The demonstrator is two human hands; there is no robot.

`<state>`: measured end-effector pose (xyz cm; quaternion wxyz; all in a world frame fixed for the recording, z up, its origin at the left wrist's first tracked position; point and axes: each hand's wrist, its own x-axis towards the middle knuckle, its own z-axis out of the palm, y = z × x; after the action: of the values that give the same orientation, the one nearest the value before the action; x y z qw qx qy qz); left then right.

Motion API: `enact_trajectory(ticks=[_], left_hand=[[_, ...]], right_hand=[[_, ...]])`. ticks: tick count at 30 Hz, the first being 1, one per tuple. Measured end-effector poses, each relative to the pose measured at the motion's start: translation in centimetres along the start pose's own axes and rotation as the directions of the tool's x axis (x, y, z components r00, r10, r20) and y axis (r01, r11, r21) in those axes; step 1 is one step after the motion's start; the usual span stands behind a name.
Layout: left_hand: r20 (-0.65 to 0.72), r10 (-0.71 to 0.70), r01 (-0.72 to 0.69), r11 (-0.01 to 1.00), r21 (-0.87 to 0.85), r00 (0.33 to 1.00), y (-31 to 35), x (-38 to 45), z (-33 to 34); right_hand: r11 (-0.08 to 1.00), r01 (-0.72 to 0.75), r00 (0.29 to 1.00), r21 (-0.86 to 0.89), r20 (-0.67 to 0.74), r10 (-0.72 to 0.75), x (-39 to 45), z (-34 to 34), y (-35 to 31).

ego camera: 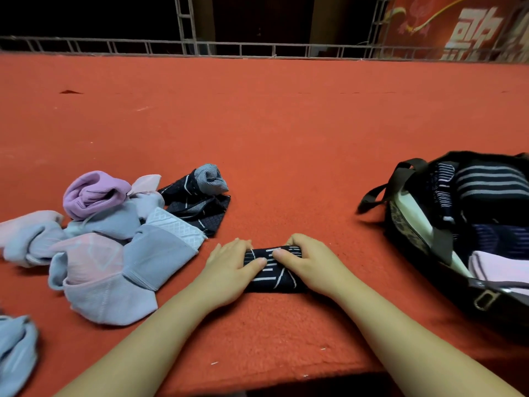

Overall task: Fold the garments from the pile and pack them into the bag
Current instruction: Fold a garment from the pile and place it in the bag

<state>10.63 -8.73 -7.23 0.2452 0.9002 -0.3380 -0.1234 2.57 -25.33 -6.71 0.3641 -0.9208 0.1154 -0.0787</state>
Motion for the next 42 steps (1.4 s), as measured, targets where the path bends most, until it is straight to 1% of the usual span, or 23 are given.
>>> enact_trajectory(ticks=[2,3,6,8,10,12,16,18,19,21,23,25,27,28,30,32,34,36,38,39,41,42], left_hand=[[-0.033,-0.003,-0.003,0.980,-0.197,0.999,0.7,-1.0,-0.3],[-0.069,-0.003,-0.016,0.961,-0.277,0.998,1.3,-1.3,-0.4],[-0.182,-0.039,-0.060,0.861,-0.505,0.983,3.8,-1.7,-0.1],[-0.246,-0.050,-0.109,0.799,-0.592,0.968,6.5,-1.4,-0.1],[-0.283,-0.042,-0.145,0.782,-0.606,0.958,8.9,-0.9,-0.2],[-0.259,-0.034,-0.137,0.780,-0.611,0.965,11.0,-0.1,-0.2],[-0.172,-0.001,-0.115,0.739,-0.664,0.985,15.9,1.1,0.4],[-0.144,0.055,-0.140,0.706,-0.694,0.988,19.1,1.5,1.0],[-0.141,0.087,-0.162,0.682,-0.713,0.986,20.8,1.7,1.4],[-0.138,0.148,-0.200,0.598,-0.776,0.979,23.9,2.1,2.2],[-0.105,0.205,-0.199,0.520,-0.830,0.973,26.2,2.5,3.2],[-0.031,0.243,-0.148,0.482,-0.864,0.970,27.7,2.9,4.4],[0.078,0.263,-0.053,0.456,-0.888,0.962,28.6,3.4,5.5],[0.121,0.268,-0.019,0.468,-0.884,0.956,28.9,3.7,6.2],[0.149,0.261,-0.022,0.555,-0.832,0.954,29.2,4.2,7.1],[0.140,0.258,-0.067,0.657,-0.751,0.956,29.5,4.3,7.9],[0.128,0.278,-0.119,0.722,-0.681,0.952,30.0,4.1,8.4],[0.109,0.302,-0.171,0.762,-0.624,0.947,30.5,4.0,8.7],[0.036,0.337,-0.267,0.802,-0.535,0.941,30.7,3.7,8.6],[-0.022,0.370,-0.335,0.811,-0.479,0.929,30.6,3.6,8.5],[-0.099,0.481,-0.480,0.792,-0.376,0.871,29.9,3.5,8.4],[-0.102,0.533,-0.536,0.784,-0.311,0.840,29.5,3.4,8.5]], right_hand=[[0.999,0.005,0.999,0.038,-0.051,-0.003,-1.2,-0.5,-0.6],[0.996,0.009,0.996,0.091,-0.092,-0.001,-1.7,-0.9,-0.7],[0.972,0.009,0.972,0.233,-0.230,0.046,-3.0,-2.9,-1.2],[0.956,0.007,0.942,0.292,-0.322,0.092,-3.8,-5.3,-1.3],[0.930,0.001,0.921,0.368,-0.362,0.142,-4.7,-7.8,-1.2],[0.920,0.016,0.902,0.391,-0.403,0.156,-5.8,-9.8,-0.9],[0.952,-0.002,0.847,0.306,-0.506,0.164,-8.3,-13.9,0.8],[0.954,-0.035,0.815,0.297,-0.544,0.199,-9.9,-16.6,1.9],[0.952,-0.038,0.794,0.302,-0.570,0.212,-10.7,-18.0,2.4],[0.940,-0.042,0.754,0.339,-0.607,0.252,-12.1,-20.6,3.5],[0.918,-0.060,0.730,0.391,-0.610,0.307,-13.2,-22.6,4.5],[0.910,-0.128,0.732,0.393,-0.582,0.355,-14.1,-23.8,5.6],[0.917,-0.256,0.745,0.306,-0.541,0.389,-14.5,-24.7,6.8],[0.915,-0.320,0.754,0.248,-0.518,0.404,-14.7,-25.0,7.3],[0.894,-0.418,0.771,0.161,-0.458,0.443,-14.7,-25.6,7.8],[0.870,-0.484,0.783,0.095,-0.397,0.479,-14.9,-26.3,8.6],[0.843,-0.536,0.793,-0.039,-0.365,0.487,-14.9,-26.9,9.4],[0.815,-0.560,0.796,-0.149,-0.370,0.479,-14.9,-27.5,10.2],[0.793,-0.576,0.785,-0.196,-0.402,0.471,-15.0,-27.9,10.6],[0.783,-0.583,0.782,-0.216,-0.414,0.467,-14.9,-27.8,10.8],[0.754,-0.594,0.784,-0.281,-0.414,0.463,-15.0,-27.5,11.2],[0.734,-0.596,0.787,-0.324,-0.416,0.455,-15.0,-27.3,11.2]])
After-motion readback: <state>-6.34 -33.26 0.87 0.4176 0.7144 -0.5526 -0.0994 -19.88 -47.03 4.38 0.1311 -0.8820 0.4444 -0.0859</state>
